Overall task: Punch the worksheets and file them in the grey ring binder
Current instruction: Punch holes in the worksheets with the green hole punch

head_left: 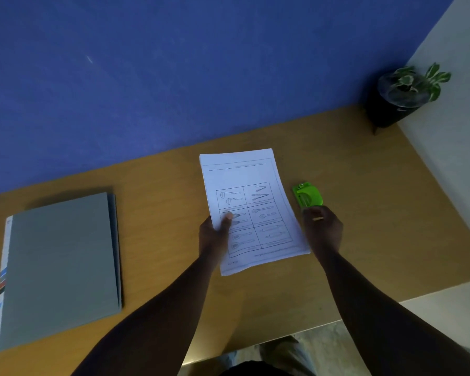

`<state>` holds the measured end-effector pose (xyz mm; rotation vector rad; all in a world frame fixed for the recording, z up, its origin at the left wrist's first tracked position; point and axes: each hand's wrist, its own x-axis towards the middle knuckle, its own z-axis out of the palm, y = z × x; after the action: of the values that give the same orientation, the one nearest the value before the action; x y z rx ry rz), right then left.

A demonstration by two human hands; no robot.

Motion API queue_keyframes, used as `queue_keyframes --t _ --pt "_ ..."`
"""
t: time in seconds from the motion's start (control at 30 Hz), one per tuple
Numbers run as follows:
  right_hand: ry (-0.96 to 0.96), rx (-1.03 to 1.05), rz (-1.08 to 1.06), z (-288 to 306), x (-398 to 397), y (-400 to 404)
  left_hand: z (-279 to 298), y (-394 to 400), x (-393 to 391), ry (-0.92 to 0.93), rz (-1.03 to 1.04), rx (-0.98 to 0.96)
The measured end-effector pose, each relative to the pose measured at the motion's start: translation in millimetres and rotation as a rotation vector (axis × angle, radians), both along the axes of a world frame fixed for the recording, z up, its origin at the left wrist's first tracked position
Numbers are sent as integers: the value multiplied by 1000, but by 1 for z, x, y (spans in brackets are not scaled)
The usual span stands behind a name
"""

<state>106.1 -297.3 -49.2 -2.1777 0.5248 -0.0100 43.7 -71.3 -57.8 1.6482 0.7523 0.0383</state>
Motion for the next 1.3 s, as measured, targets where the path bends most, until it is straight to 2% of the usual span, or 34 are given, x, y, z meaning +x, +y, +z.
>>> queue_keyframes --t 0.13,0.27,0.47,0.87,1.1,1.3 --pt "-104 -92 -73 1 19 -14 -3 -13 0 -9 -32 -16" --pt "-27 -74 -142 0 38 -24 -11 -28 0 -1 -51 -16" --pt "75 35 -104 -5 53 -29 -16 -42 3 6 -52 -23" --pt "117 81 -57 -11 63 -23 -26 -48 2 20 -88 27" --pt "141 36 -29 -13 69 -26 -27 -58 2 32 -71 13" --pt "288 -184 99 -21 89 -29 -26 -61 1 20 -86 61"
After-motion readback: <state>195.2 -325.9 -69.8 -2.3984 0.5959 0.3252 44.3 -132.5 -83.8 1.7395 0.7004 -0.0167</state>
